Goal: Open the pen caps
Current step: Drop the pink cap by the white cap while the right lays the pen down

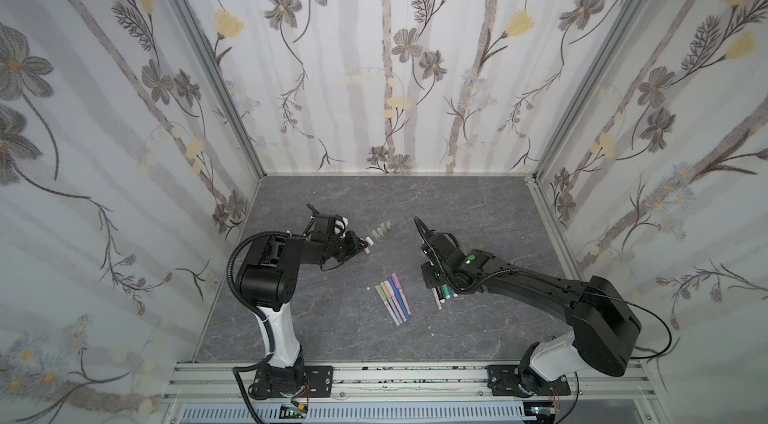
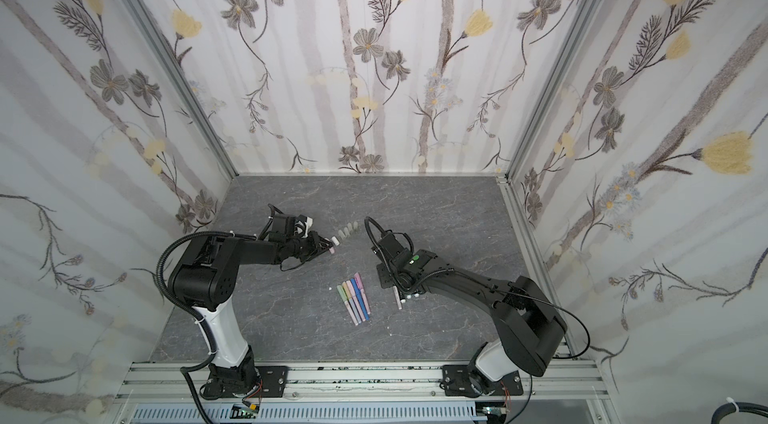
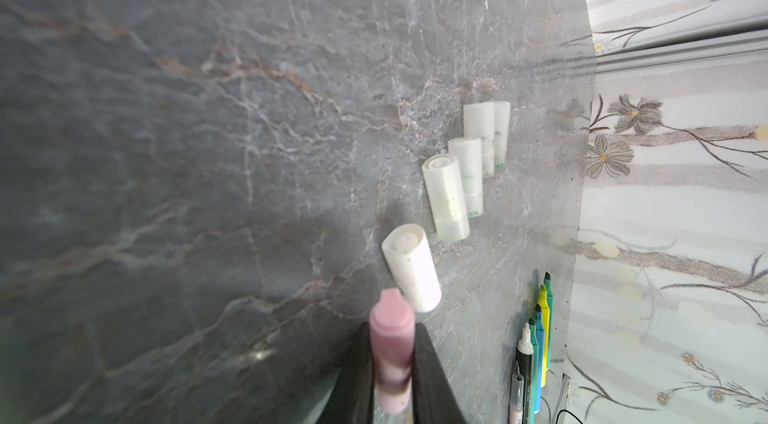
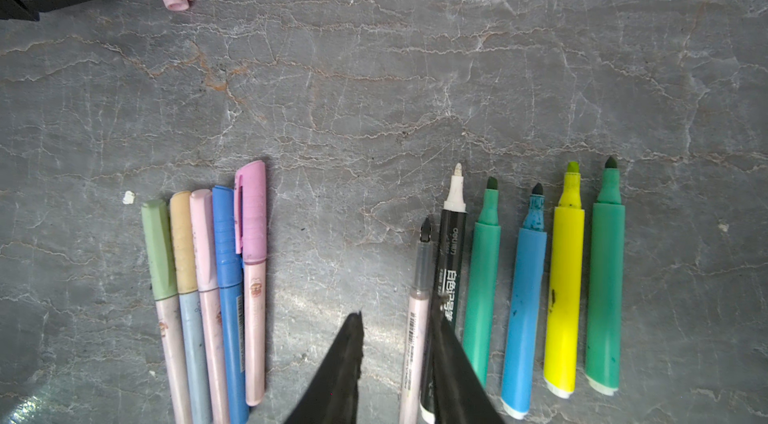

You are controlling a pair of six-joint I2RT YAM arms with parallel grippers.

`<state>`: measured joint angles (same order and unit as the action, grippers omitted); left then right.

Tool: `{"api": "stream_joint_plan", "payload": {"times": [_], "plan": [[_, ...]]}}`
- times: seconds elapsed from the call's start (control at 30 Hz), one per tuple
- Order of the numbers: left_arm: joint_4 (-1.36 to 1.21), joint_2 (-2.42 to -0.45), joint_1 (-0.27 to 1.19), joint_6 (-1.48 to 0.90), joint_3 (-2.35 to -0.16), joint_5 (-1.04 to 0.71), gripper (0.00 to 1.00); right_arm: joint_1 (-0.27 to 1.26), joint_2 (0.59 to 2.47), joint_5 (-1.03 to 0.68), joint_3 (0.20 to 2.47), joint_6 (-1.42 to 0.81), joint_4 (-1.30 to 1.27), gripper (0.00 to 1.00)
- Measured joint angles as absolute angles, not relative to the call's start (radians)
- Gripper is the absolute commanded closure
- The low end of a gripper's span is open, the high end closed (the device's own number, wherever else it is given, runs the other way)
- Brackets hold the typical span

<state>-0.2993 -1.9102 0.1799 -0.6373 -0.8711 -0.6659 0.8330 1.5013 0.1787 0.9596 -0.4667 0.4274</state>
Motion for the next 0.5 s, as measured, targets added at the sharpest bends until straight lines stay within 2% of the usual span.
{"api": "stream_joint_plan", "payload": {"times": [0.5], "plan": [[-0.355,-1.916,0.178,-0.683,-0.864,-0.643,0.75,0.840,1.513,0.152,0.955,-0.466,0.413,0.68]]}}
